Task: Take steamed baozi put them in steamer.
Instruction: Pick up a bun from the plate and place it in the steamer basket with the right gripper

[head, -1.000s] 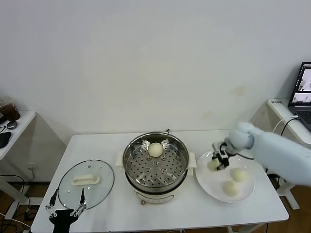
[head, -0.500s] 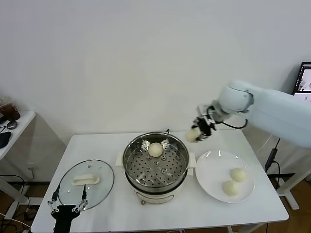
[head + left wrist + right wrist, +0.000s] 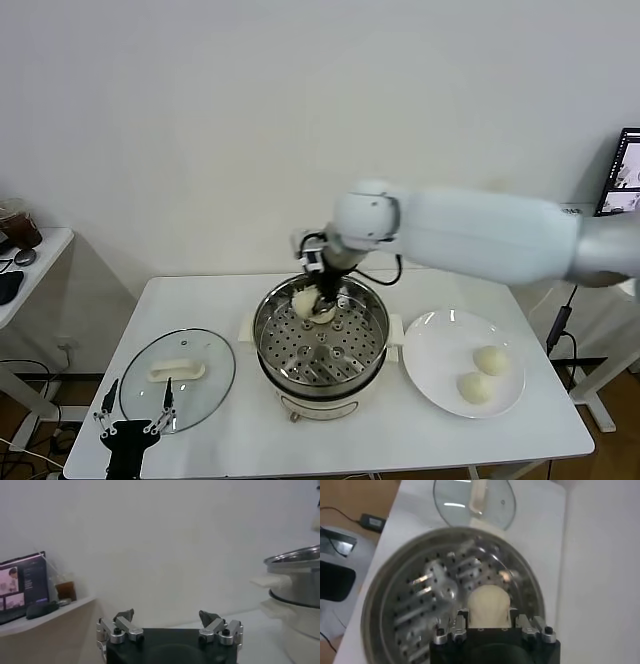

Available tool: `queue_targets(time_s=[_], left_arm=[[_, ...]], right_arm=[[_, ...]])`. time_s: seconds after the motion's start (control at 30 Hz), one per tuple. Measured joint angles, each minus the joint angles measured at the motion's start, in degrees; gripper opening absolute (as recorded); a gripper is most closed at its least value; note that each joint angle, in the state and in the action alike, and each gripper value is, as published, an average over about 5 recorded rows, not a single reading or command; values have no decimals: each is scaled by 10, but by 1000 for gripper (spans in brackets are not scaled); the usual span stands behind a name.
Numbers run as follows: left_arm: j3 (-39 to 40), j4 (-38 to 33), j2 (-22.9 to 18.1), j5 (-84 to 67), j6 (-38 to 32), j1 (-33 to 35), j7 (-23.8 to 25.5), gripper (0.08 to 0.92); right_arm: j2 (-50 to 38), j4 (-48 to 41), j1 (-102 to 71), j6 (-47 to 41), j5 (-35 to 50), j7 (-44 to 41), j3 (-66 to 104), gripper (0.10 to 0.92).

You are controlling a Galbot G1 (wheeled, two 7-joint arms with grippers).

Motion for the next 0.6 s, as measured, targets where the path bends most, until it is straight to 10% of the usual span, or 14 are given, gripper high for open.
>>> queue_targets(time_s=[0.6], left_arm=[[0, 11, -3, -1, -6, 0, 1, 823]], right_arm=[[94, -73, -66, -35, -5, 21, -11, 521]])
